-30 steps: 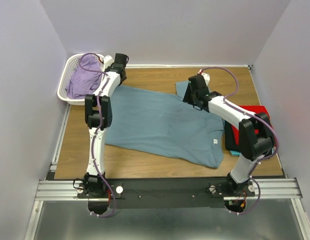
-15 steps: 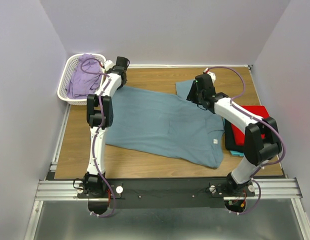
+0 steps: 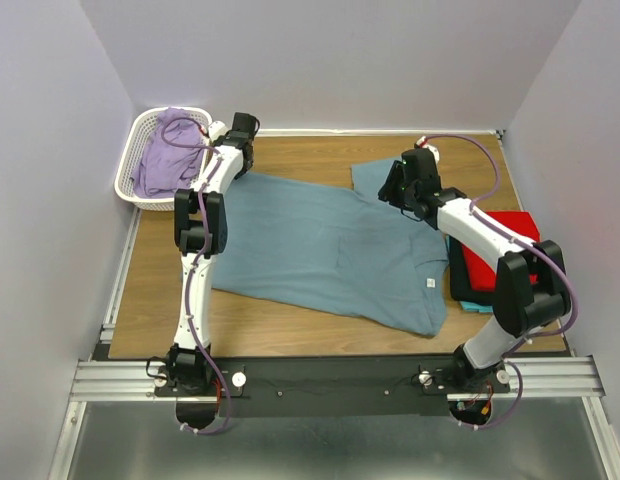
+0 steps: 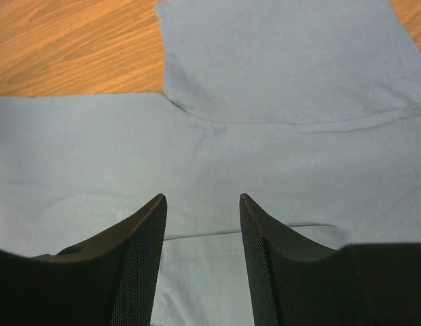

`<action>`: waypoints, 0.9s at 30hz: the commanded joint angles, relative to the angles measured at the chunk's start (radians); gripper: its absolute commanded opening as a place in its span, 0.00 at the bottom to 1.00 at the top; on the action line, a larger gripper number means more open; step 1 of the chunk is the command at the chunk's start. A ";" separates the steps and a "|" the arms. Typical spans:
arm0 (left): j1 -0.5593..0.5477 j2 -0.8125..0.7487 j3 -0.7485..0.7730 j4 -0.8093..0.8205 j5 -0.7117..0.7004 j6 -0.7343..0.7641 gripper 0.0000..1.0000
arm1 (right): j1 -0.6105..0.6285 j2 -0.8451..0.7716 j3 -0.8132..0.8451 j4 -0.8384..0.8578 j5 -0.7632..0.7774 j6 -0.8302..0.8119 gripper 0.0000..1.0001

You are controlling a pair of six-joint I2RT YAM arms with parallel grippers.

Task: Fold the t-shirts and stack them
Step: Fold the tshirt

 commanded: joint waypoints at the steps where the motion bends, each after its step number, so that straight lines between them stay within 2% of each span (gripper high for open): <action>1: 0.002 0.007 0.016 -0.054 -0.027 -0.037 0.32 | -0.004 -0.039 -0.022 0.028 -0.045 -0.001 0.54; 4: 0.002 0.011 0.031 -0.094 -0.050 -0.052 0.36 | -0.006 -0.050 -0.027 0.031 -0.047 0.001 0.54; 5: 0.004 0.013 0.034 -0.106 -0.053 -0.055 0.47 | -0.006 -0.059 -0.028 0.032 -0.047 0.001 0.54; 8: 0.005 0.025 0.052 -0.135 -0.067 -0.055 0.48 | -0.006 -0.074 -0.039 0.036 -0.053 0.001 0.54; 10: 0.007 0.031 0.056 -0.146 -0.073 -0.055 0.52 | -0.006 -0.087 -0.050 0.040 -0.056 0.002 0.54; 19: 0.008 0.060 0.080 -0.175 -0.087 -0.052 0.52 | -0.011 -0.107 -0.064 0.055 -0.100 0.005 0.54; 23: 0.008 0.074 0.092 -0.167 -0.090 -0.044 0.40 | -0.011 -0.114 -0.071 0.060 -0.114 0.007 0.53; 27: 0.010 0.083 0.105 -0.158 -0.093 -0.043 0.34 | -0.015 -0.114 -0.076 0.063 -0.127 0.008 0.53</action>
